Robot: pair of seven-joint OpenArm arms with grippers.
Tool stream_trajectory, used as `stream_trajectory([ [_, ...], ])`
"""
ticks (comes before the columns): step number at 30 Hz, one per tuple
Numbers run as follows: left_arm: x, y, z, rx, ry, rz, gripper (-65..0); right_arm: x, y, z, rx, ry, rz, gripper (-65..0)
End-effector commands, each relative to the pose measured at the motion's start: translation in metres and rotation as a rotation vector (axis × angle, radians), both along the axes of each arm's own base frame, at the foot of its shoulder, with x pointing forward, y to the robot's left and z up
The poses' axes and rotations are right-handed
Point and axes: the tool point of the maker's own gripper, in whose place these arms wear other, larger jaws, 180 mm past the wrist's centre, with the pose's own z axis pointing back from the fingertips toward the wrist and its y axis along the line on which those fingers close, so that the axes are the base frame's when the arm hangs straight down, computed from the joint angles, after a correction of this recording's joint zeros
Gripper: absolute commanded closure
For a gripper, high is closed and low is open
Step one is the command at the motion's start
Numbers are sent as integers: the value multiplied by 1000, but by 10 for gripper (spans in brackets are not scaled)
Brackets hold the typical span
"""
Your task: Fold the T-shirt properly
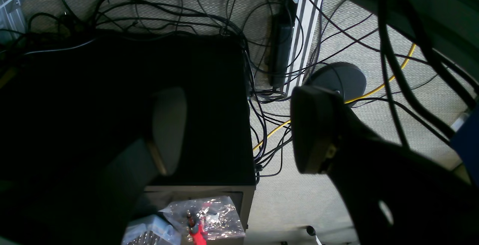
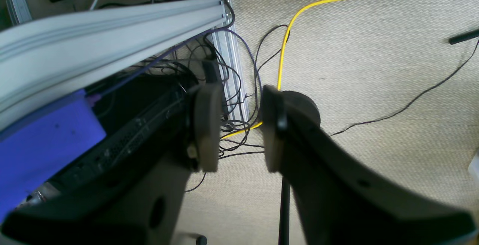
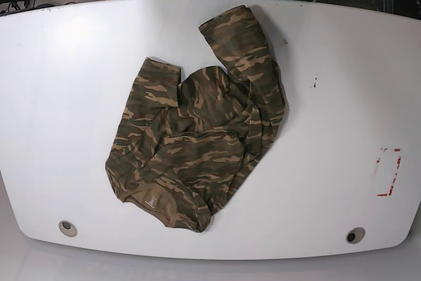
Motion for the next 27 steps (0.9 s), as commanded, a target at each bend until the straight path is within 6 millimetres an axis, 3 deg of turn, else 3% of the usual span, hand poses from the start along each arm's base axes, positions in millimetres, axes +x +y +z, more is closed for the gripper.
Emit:
stream_trajectory([
  [1, -11, 8, 1, 22, 21, -2, -406, -1, -3, 2, -5, -8, 1, -175],
  [2, 6, 3, 0, 2, -19, -13, -401, 6, 8, 0, 15, -12, 8, -179],
  [5, 16, 3, 0, 3, -34, -13, -401, 7, 19, -1, 31, -14, 3, -179],
  [20, 26, 9, 1, 13, -95, -2, -401, 5, 22, 0, 35, -13, 4, -176],
  [27, 5, 10, 5, 18, -149, 0, -401, 3, 17, 3, 24, -33, 2, -174],
])
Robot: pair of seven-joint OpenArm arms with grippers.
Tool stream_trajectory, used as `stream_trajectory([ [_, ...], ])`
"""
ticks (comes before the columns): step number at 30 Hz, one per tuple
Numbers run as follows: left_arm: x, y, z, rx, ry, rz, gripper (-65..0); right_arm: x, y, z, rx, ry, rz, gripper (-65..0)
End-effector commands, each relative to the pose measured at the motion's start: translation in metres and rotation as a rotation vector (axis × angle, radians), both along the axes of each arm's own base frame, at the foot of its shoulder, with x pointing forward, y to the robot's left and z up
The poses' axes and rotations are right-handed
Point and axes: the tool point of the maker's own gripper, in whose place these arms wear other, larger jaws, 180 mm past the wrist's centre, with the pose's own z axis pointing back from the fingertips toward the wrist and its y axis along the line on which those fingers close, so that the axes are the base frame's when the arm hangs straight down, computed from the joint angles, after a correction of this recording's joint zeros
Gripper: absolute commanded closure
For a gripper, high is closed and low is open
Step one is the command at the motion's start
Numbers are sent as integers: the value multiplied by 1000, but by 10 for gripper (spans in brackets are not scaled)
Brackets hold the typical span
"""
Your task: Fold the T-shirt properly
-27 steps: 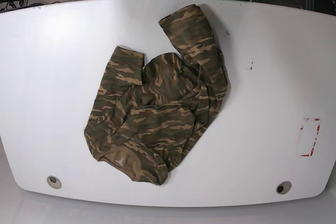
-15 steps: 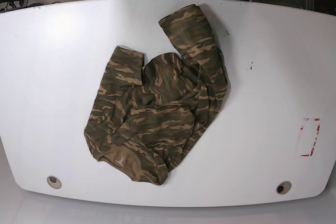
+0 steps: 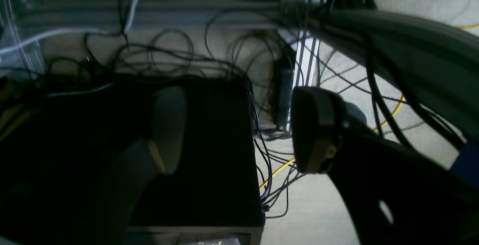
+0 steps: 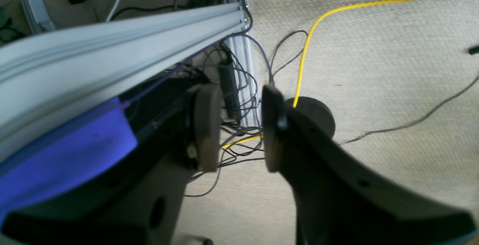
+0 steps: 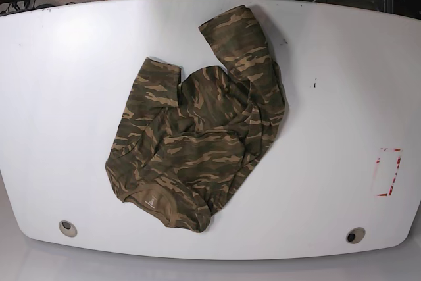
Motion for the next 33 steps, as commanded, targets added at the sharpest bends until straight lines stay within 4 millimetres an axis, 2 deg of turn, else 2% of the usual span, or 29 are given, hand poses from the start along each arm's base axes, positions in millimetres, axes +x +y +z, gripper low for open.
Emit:
stream_trajectory([
  [1, -20, 1, 1, 4, 14, 2, -401, 0, -8, 6, -14, -35, 10, -174],
  [5, -29, 2, 5, 6, -16, 2, -401, 1, -11, 13, -25, -70, 19, -174],
  [13, -45, 5, 12, 13, -78, 4, -401, -17, -15, 24, -39, -82, 37, -174],
  [18, -43, 11, 19, 28, -126, -12, -401, -26, -18, 34, -48, -100, 50, -174],
  [21, -36, 21, 30, 52, -186, -41, -401, -28, -18, 42, -54, -123, 60, -174],
  [23, -33, 25, 40, 63, -226, -65, -401, -28, -10, 49, -44, -143, 55, -174],
  [33, -37, 32, 90, 95, -353, -132, -401, -38, -6, 87, -55, -214, 83, -174],
])
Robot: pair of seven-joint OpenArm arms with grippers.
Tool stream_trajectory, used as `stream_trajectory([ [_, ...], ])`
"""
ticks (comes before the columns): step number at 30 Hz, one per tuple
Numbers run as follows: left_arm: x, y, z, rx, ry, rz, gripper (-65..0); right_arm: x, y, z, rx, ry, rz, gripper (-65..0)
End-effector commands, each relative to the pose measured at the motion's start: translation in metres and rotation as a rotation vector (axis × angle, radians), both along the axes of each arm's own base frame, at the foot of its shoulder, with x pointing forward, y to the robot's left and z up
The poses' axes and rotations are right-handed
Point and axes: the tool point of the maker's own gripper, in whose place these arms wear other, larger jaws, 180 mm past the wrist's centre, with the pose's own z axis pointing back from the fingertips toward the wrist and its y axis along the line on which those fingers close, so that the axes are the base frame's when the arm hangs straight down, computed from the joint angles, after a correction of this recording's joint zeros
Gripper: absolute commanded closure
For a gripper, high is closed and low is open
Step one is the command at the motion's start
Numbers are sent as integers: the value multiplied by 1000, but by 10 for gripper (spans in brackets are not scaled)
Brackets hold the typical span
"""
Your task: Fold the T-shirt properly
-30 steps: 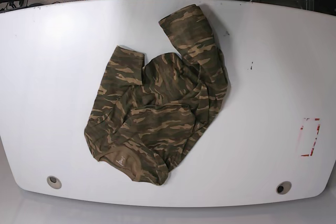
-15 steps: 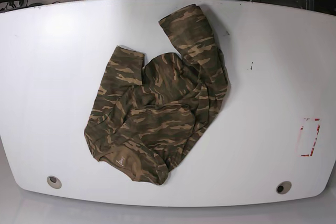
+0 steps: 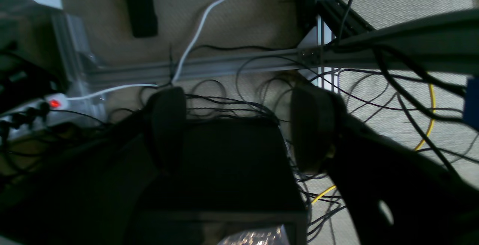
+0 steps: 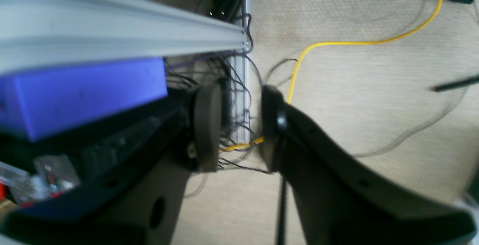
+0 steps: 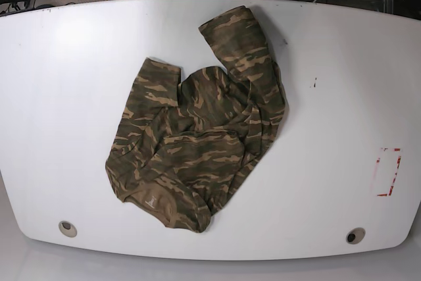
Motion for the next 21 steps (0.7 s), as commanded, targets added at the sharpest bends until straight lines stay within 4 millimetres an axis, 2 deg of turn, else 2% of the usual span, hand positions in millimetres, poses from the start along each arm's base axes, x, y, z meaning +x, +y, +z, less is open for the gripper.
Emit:
stream_trajectory([
  [1, -3, 2, 14, 8, -33, -16, -401, -2, -1, 11, 2, -22, -11, -174],
  [10, -16, 1, 63, 21, -95, -50, -401, -8, -4, 56, 18, -88, -90, -173],
  [15, -7, 12, 98, 10, -166, -8, -401, -5, -5, 85, 23, -135, -102, -173],
  [21, 13, 26, 138, -15, -257, 17, -401, 1, -5, 118, 35, -187, -128, -173],
])
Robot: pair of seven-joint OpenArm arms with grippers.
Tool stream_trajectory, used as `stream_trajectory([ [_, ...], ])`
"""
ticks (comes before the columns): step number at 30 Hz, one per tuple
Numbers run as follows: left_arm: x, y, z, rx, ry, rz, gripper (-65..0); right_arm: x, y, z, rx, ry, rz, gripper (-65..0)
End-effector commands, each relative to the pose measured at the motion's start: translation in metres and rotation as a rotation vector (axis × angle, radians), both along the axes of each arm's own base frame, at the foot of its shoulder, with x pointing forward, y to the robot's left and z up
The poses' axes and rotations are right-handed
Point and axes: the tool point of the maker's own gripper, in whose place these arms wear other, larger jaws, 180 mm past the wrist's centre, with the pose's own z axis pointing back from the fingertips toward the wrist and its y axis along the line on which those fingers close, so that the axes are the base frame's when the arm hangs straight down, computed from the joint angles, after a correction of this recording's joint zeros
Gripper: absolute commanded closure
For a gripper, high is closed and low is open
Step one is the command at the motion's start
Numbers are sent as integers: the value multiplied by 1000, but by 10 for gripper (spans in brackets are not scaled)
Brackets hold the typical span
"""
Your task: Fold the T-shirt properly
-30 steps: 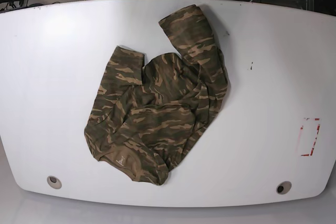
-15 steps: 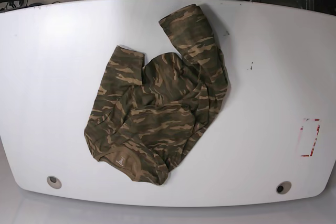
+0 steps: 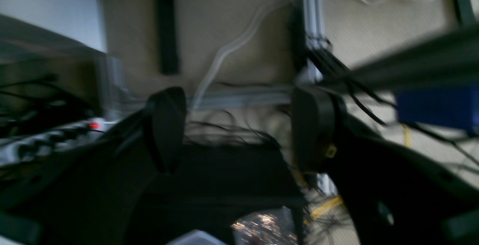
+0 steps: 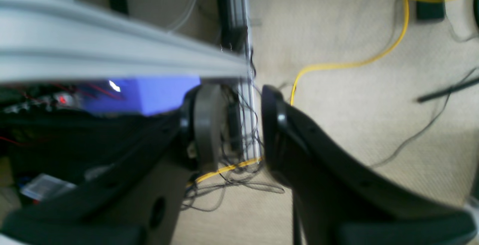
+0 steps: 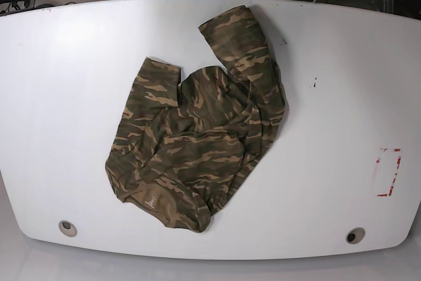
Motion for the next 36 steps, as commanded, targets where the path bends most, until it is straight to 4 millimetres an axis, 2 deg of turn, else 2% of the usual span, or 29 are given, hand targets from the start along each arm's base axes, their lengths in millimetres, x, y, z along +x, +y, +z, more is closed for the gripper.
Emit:
stream_trajectory([
  [1, 9, 4, 22, -13, -55, -6, -401, 2, -2, 19, 8, -37, -18, -173],
  [3, 14, 8, 32, -21, -75, -3, -401, 6, -8, 29, -4, -55, -28, -173],
  [7, 30, 13, 57, -54, -129, 5, -401, 28, -25, 53, -53, -134, -37, -173],
  [10, 41, 12, 75, -85, -166, 1, -401, 37, -33, 66, -81, -167, -29, -173],
  [14, 59, 8, 94, -123, -220, -6, -403, 58, -46, 85, -128, -239, -20, -173],
  [19, 76, -2, 109, -148, -280, -22, -424, 97, -55, 102, -166, -359, -14, -178],
  [24, 86, -12, 120, -167, -319, -33, -519, 134, -57, 111, -184, -452, -7, -179],
  [26, 85, -17, 119, -182, -317, -35, -526, 144, -55, 109, -182, -447, 7, -179],
  [31, 102, -37, 125, -237, -368, -53, -526, 183, -60, 105, -210, -445, 82, -179],
  [36, 104, -52, 123, -282, -370, -68, -526, 221, -60, 105, -221, -454, 109, -179],
])
